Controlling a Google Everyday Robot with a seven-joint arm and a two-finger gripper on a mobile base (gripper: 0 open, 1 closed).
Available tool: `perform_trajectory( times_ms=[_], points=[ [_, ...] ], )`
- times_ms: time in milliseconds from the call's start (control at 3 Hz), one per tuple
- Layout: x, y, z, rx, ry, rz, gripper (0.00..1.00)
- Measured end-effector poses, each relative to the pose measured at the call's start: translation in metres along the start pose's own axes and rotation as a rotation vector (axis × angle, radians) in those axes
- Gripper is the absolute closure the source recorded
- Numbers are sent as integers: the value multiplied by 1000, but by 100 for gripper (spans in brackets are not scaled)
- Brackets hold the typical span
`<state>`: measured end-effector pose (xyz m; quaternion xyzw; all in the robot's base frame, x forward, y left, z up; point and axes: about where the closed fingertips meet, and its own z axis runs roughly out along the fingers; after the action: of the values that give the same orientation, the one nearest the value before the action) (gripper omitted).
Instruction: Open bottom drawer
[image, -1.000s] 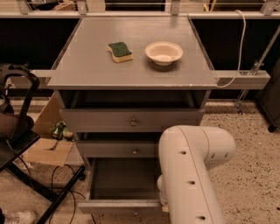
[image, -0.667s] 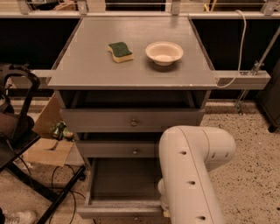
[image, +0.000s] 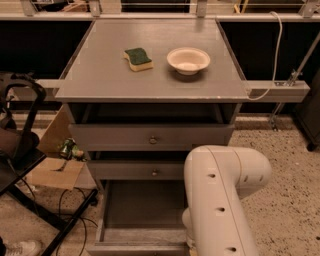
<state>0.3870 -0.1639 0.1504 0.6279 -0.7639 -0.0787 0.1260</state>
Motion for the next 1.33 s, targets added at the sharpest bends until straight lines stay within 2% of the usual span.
perform_trajectory(
  times_ms=[333,667,1000,1333],
  points=[
    [0,0,0,0,0,0,100],
    [7,15,6,-35,14,8,100],
    [7,15,6,-36,14,8,100],
    [10,23,9,-56,19,4,100]
  ],
)
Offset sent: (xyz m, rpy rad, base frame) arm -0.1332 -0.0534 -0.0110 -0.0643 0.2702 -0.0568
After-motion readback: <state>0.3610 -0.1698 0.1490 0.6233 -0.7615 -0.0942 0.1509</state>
